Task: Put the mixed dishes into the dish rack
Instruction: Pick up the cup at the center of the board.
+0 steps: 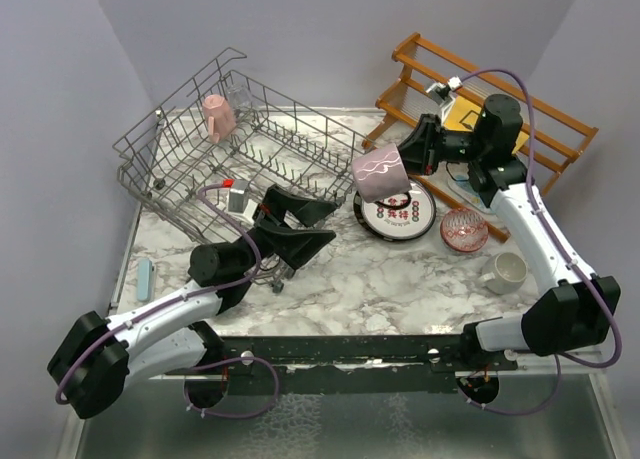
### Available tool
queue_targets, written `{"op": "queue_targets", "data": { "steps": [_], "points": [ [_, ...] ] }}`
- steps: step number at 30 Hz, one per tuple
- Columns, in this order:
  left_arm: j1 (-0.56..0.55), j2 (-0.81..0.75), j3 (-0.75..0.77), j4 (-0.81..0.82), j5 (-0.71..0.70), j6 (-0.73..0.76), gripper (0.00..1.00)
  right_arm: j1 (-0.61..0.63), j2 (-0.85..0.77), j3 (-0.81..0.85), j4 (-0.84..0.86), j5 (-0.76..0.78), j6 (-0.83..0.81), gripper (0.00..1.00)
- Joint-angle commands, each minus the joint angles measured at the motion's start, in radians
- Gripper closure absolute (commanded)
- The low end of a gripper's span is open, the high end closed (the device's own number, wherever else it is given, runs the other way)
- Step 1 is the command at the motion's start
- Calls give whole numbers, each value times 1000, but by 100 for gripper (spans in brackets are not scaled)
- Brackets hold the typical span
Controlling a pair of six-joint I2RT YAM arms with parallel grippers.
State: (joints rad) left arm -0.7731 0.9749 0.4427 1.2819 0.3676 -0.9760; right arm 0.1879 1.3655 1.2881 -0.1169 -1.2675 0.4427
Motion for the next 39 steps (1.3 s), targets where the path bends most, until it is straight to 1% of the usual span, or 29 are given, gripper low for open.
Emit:
{"op": "queue_targets", "data": {
  "steps": [1, 3, 5, 9, 13, 19, 24, 29, 30, 34, 39],
  "points": [
    [-8, 50, 20, 69, -50, -79, 4, -7, -3, -81, 511, -66, 565, 99],
    [-26, 71, 34, 33, -85, -67, 4, -7, -7, -121, 619, -62, 689, 99],
    [-65, 92, 52, -6, -137, -29, 4, -7, -12, -151, 689, -49, 747, 99],
    [-146, 151, 98, -19, -223, 42, 4, -7, -16, -174, 702, -29, 774, 99],
    [-206, 220, 128, -22, -323, 56, 5, -7, -15, -213, 825, -16, 860, 99],
    [-292, 334, 217, -23, -429, 103, 9, -7, -19, -241, 841, -1, 864, 99],
    [-327, 444, 290, 3, -474, 82, 17, -7, -28, -251, 843, 2, 862, 99],
    [-342, 525, 336, 69, -492, 54, 30, -7, -37, -263, 840, 5, 858, 99],
    [-345, 533, 341, 77, -505, 54, 31, -7, -37, -265, 841, 5, 858, 99],
    [-346, 550, 346, 105, -561, 64, 43, -8, -45, -271, 841, 8, 857, 99],
    [-347, 559, 337, 157, -620, 68, 49, -7, -46, -276, 843, 11, 855, 99]
  ]
}}
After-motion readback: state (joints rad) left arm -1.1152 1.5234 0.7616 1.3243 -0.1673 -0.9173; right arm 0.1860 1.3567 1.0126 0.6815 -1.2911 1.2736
